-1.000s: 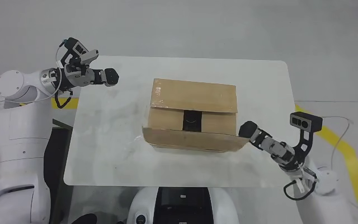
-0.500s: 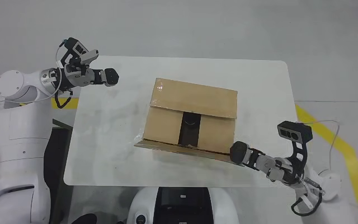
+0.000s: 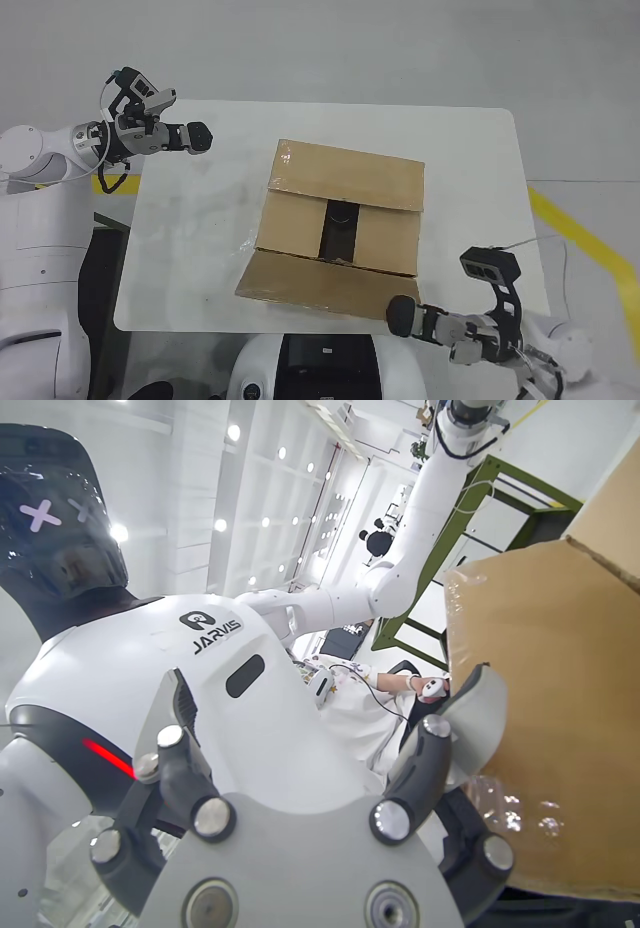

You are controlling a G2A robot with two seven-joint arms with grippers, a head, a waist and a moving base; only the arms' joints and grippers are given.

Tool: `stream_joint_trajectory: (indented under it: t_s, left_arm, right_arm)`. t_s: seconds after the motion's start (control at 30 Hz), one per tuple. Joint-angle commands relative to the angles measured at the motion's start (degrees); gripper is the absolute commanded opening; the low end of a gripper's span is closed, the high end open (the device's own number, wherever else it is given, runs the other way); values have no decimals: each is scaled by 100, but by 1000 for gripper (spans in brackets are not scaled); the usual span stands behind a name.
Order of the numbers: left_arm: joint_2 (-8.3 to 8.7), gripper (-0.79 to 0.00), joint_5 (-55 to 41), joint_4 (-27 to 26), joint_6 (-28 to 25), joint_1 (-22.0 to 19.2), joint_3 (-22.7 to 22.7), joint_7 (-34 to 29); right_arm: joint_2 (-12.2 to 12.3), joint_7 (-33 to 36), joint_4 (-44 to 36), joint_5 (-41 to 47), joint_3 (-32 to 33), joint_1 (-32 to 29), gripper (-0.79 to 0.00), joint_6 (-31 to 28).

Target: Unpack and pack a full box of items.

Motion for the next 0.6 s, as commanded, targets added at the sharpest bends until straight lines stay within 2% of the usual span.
stream_joint_trajectory:
  t_s: [0.0, 0.23, 0.57]
  left_arm:
    - [0, 0, 0, 0, 0, 0, 0, 0]
    - [0, 0, 0, 0, 0, 0, 0, 0]
    - [0, 0, 0, 0, 0, 0, 0, 0]
  right_arm:
    - [3, -39, 8, -163, -91, -116, 0, 77]
    - [8, -261, 67, -450, -321, -407, 0, 146]
    - [45, -515, 321, -611, -275, -790, 0, 267]
